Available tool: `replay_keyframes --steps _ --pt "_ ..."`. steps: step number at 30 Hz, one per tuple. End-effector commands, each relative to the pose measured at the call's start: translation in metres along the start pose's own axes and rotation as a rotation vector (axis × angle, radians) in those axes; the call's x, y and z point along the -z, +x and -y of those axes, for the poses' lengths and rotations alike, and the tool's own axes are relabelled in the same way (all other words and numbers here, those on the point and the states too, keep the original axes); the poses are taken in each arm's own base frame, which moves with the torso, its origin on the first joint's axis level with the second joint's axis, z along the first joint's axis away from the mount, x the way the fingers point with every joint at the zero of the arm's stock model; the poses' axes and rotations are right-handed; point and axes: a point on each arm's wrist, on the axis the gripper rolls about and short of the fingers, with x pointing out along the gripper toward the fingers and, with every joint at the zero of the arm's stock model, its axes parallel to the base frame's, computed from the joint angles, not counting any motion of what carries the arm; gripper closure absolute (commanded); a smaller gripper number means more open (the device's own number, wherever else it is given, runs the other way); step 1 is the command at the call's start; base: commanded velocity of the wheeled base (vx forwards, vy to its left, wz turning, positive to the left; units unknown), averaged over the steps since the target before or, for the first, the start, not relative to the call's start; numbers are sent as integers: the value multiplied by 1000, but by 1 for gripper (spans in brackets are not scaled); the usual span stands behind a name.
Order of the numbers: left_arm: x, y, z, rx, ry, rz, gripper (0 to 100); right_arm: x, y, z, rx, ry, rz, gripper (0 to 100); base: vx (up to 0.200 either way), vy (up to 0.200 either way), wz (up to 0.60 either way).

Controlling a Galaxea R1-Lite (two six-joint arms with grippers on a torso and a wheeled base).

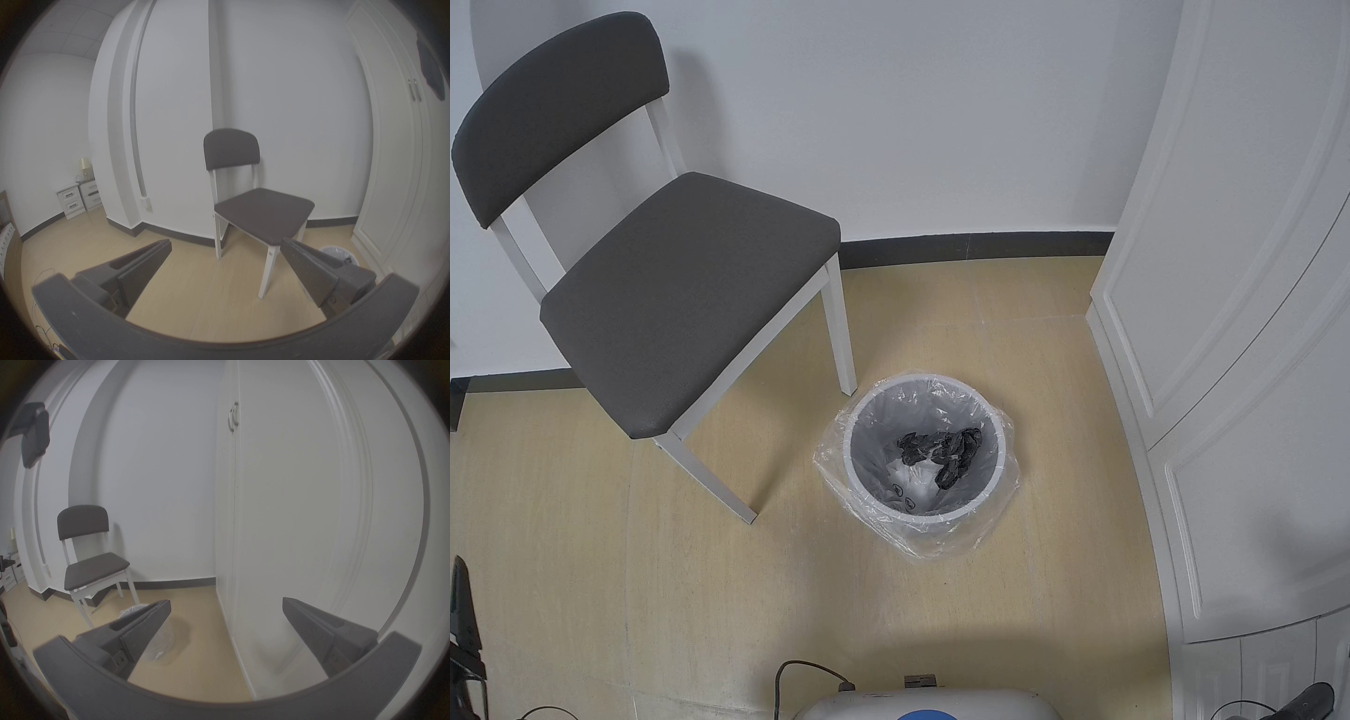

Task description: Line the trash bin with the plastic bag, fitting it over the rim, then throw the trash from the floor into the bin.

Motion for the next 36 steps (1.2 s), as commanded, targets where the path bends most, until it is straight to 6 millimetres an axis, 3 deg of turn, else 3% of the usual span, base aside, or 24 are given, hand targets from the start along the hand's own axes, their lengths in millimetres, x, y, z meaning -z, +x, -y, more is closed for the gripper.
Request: replay_keyframes --steps 1,14,24,36 --pt "32 5 1 -3 0 -72 0 26 4 -1 -14 -7 -61 0 0 0 0" --pt "44 3 0 -7 27 -163 0 52 6 -5 -162 -12 -167 0 0 0 0" --pt "45 3 1 7 33 -168 0 53 6 -6 -207 -11 -172 0 0 0 0" --pt "46 -6 5 259 8 -162 0 53 5 -7 -287 -7 -174 0 0 0 0"
